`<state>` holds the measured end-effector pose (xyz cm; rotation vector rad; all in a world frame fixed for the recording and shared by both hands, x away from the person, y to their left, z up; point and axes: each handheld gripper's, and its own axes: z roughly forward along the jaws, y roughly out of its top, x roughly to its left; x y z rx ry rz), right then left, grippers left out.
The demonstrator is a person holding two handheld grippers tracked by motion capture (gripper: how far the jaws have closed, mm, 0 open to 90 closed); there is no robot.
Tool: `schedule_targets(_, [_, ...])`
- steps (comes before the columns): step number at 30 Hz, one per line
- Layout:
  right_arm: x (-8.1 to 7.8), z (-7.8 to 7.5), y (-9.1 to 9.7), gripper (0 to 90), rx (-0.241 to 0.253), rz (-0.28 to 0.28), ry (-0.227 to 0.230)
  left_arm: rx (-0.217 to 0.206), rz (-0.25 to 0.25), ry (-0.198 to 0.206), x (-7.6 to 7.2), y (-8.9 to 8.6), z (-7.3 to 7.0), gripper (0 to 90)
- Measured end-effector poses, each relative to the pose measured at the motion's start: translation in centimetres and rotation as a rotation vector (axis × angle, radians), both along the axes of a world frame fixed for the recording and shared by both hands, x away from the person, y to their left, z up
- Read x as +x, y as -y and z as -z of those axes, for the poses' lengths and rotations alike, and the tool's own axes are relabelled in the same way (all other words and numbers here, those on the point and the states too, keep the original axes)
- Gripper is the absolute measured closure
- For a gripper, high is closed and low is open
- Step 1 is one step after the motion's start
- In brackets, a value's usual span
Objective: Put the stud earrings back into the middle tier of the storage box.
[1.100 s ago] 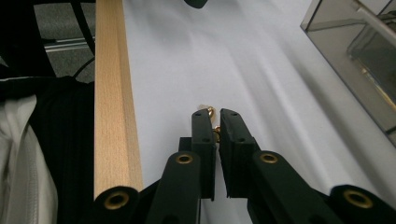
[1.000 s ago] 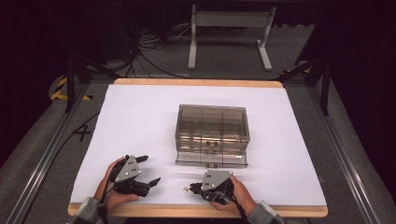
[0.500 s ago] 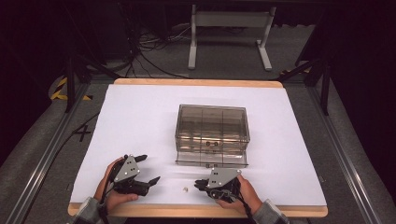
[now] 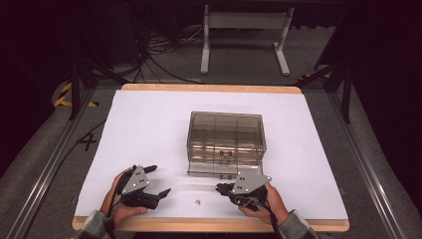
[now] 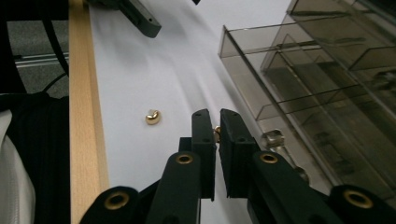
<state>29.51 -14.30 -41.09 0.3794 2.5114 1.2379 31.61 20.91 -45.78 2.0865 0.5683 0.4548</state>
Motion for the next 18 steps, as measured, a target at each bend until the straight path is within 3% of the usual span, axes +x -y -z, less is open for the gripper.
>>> schedule_targets(18, [0.7, -2.2, 1.9, 85.6, 0.042, 0.069, 0.037, 0.007, 0.003, 0.0, 0.0, 0.0, 0.0, 13.6])
